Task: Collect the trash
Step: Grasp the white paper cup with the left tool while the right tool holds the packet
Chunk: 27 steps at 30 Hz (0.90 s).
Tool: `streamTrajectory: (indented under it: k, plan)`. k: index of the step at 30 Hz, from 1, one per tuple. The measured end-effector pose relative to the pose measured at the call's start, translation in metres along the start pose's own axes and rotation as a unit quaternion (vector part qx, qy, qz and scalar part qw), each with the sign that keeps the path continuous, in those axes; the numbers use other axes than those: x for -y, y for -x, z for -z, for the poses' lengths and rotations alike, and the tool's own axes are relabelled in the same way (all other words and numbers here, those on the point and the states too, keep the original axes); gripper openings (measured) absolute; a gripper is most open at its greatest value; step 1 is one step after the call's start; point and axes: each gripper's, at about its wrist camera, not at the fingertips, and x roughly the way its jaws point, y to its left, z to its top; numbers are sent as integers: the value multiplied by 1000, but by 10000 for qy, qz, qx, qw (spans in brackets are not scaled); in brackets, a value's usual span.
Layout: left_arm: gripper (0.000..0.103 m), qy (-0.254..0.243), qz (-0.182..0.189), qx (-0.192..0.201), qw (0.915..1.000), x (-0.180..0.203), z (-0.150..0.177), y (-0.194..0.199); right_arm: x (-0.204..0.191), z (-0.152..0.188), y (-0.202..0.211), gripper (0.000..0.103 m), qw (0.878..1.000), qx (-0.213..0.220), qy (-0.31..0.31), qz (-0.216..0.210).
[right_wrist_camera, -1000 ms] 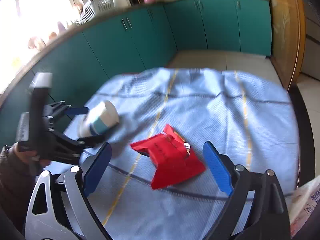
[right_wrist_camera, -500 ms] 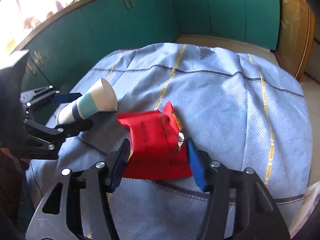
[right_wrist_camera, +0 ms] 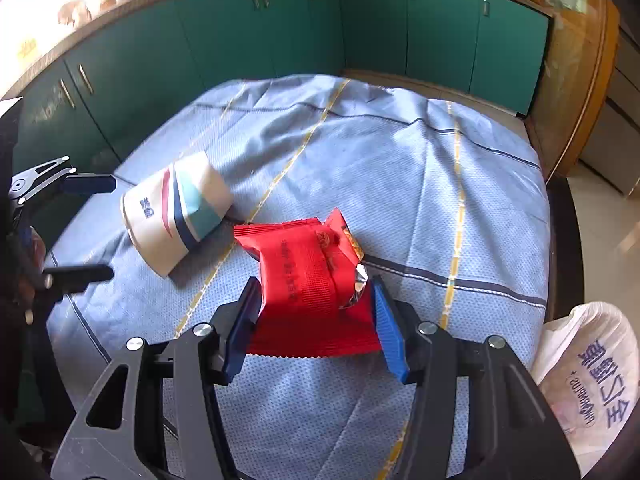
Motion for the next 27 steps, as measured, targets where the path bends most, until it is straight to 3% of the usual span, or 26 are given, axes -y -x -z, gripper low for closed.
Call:
streamTrajectory:
  k: [3,6,12,15,27]
  plan:
    - [96,280,-223,80,9993,3,-17,-9,8,3,-3,55,9997,-10,-217,117]
    - [96,310,-280,-125,9990,11,-23,-29,17,7,-9,55,9992,-63,-392,106]
    - [96,259,-417,-645,9967,17,-12,-58,19,11,-6,55,9990,-32,-417,165]
    - [88,272,-471,-743,9958,15,-5,-62,19,11,-6,55,9990,-27,-410,152]
    - [84,447,-669,-47,9967,28,24,-8,2,15,-1,55,9997,50,-244,80]
